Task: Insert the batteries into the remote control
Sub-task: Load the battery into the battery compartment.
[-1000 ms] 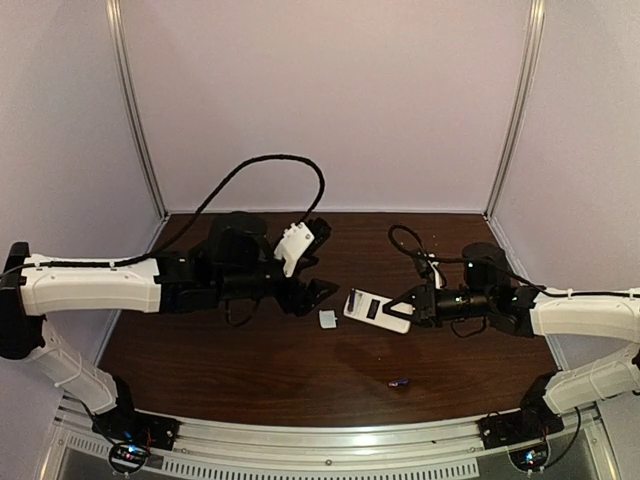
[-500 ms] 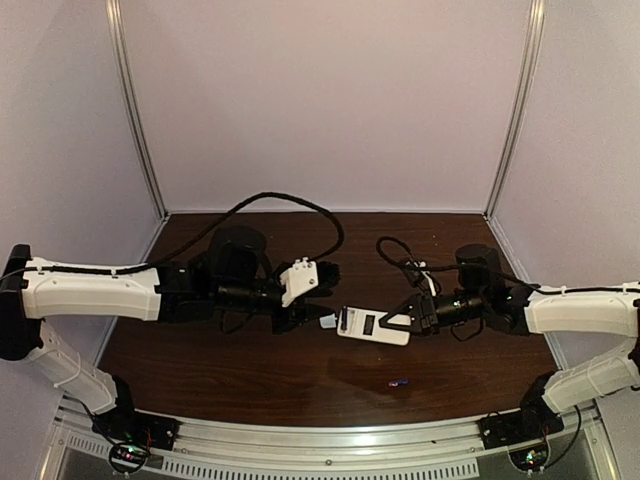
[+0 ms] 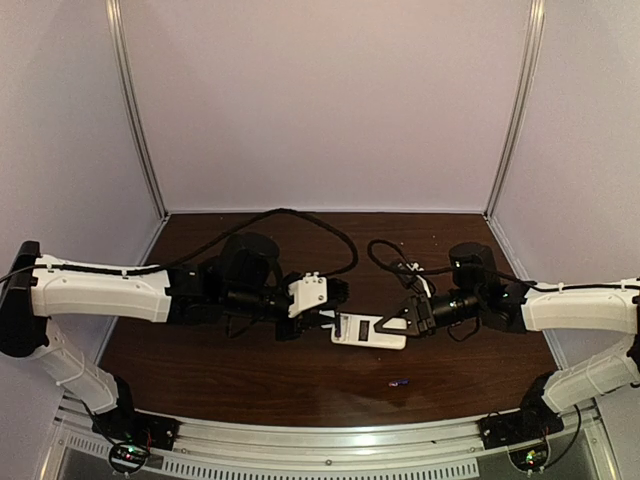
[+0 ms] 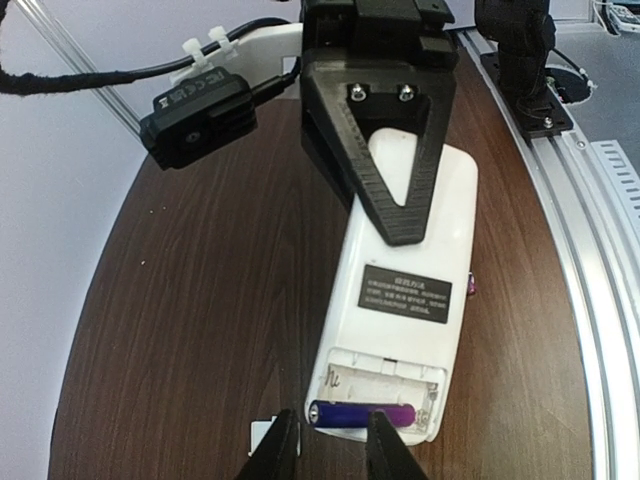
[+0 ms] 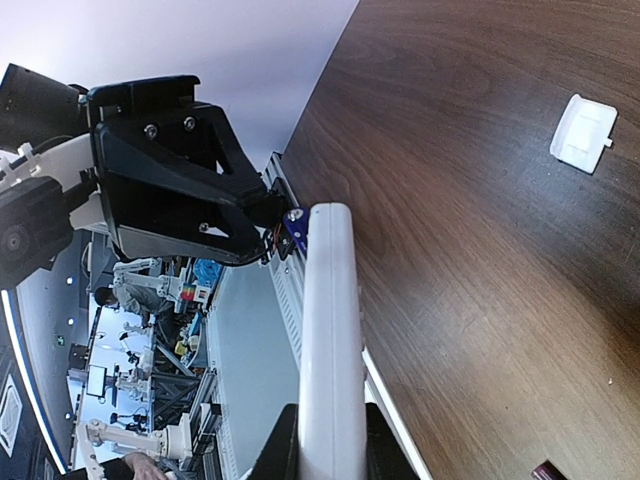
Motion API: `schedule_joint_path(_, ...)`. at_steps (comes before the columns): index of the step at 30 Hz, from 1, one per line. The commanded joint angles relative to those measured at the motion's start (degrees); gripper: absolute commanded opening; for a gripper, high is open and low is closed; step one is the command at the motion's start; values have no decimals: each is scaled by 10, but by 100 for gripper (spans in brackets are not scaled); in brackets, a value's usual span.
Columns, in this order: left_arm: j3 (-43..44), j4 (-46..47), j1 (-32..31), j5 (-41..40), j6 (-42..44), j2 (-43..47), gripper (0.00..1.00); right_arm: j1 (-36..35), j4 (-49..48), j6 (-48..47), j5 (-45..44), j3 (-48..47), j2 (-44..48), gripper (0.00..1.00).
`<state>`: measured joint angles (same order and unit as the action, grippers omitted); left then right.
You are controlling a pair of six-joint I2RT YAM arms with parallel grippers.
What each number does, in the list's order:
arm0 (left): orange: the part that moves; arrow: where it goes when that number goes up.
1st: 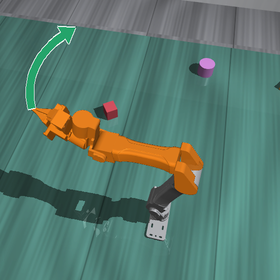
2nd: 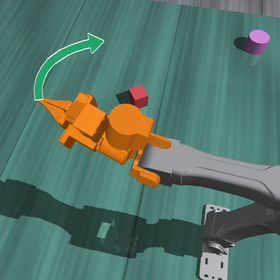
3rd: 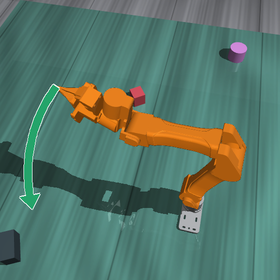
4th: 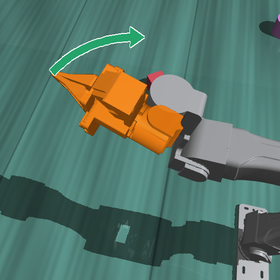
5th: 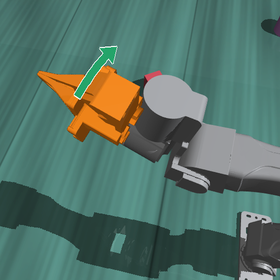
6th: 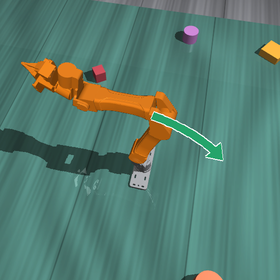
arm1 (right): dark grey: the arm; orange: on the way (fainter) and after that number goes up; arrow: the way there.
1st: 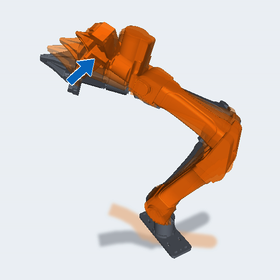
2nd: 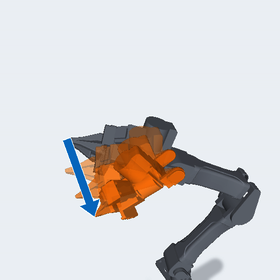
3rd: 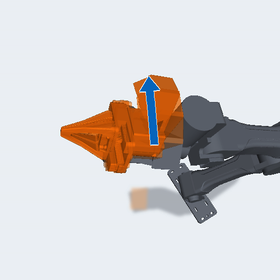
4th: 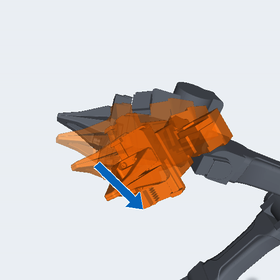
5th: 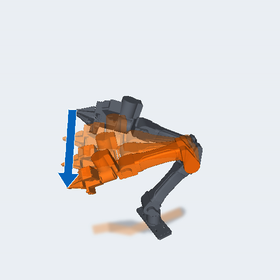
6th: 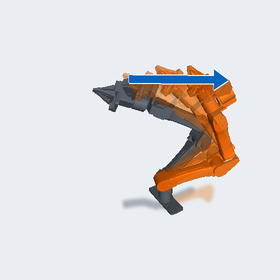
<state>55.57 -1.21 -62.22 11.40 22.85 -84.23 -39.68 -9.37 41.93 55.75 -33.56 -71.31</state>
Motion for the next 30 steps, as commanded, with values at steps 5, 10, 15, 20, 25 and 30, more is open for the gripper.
schedule_joint_path(5, 22, -9, -2, -3, 15, -12, 25, -10, 3, -17, 13, -18, -2, 0)
schedule_joint_path(10, 28, -18, -1, -2, 18, -17, 23, -13, 8, -22, 14, -20, -1, 0)
schedule_joint_path(15, 34, -30, -1, 6, 19, -24, 21, -14, 8, -23, 13, -21, -1, 0)
schedule_joint_path(20, 43, -54, -2, 11, 24, -35, 18, -15, 9, -23, 12, -22, 2, 0)
schedule_joint_path(25, 46, -68, -6, 5, 35, -41, 15, -15, 10, -24, 12, -24, 3, 0)
schedule_joint_path(30, 55, -99, -18, -20, 53, -61, 11, -15, 12, -25, 13, -26, 4, 0)
